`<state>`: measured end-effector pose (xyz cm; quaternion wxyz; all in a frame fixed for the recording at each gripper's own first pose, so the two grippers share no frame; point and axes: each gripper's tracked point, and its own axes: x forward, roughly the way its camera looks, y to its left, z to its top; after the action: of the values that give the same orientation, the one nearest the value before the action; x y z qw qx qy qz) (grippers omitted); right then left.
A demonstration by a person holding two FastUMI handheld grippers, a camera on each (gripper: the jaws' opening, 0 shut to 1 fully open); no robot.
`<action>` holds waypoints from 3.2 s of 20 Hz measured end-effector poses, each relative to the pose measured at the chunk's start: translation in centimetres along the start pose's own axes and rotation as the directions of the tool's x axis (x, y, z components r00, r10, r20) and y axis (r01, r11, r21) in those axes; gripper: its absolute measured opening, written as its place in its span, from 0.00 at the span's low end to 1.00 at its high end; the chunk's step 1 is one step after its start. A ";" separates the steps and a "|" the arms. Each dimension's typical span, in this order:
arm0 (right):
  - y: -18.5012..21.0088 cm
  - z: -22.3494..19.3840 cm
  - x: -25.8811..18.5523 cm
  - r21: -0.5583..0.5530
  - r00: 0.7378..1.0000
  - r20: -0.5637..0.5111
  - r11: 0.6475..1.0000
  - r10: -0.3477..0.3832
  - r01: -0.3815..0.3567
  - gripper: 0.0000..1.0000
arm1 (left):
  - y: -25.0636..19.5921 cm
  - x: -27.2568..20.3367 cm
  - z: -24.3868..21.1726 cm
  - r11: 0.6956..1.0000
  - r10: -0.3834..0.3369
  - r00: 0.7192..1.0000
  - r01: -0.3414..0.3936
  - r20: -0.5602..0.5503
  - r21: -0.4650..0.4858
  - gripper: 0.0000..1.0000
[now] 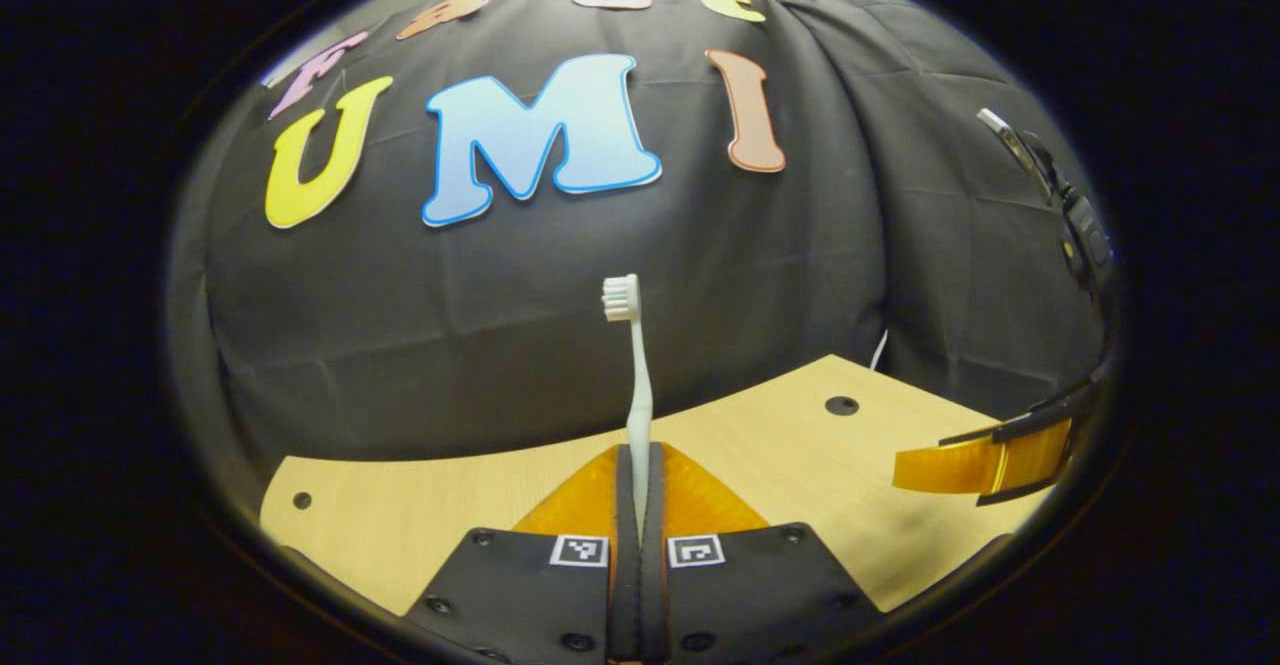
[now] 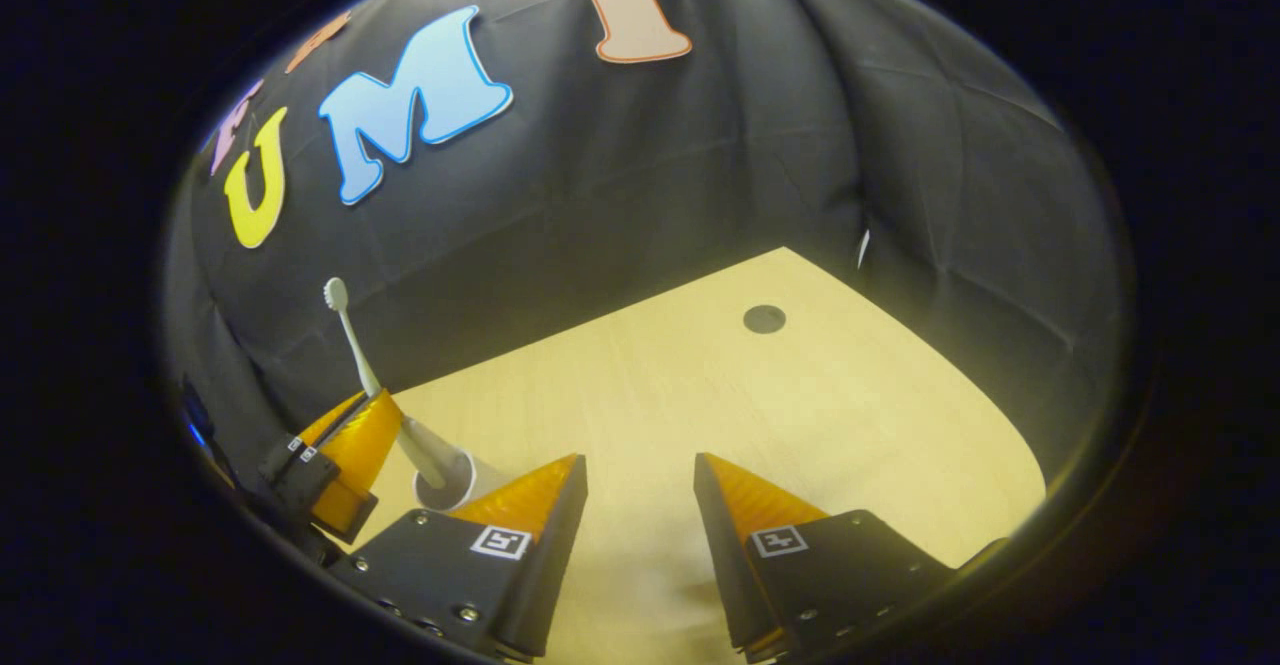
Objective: Put the toothbrush and toothpaste on the desktop into the cup, then pick up the cup and place it on the coaster on the desktop.
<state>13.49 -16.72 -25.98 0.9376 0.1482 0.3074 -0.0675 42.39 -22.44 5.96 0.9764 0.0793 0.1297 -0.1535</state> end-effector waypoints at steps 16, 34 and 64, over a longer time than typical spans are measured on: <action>0.3 -0.8 -0.4 -0.009 0.999 -0.031 1.000 0.025 -0.025 0.65 | 1.0 -2.6 0.8 0.998 0.053 0.997 -0.055 0.054 0.026 0.39; 3.5 -2.2 -1.4 -0.084 0.990 -0.082 0.989 0.117 -0.124 0.65 | 2.8 -6.6 3.0 0.998 0.064 0.995 -0.063 0.078 -0.012 0.41; 10.6 -6.4 1.6 -0.648 0.854 -0.476 0.572 0.212 -0.503 0.63 | 16.9 -20.8 -0.8 0.919 0.339 0.937 -0.348 -0.081 -0.188 0.36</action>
<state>13.53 -4.69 -29.29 0.8360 -0.1847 0.4294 0.2876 28.48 -0.59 12.92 0.9878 0.0063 0.1513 0.0357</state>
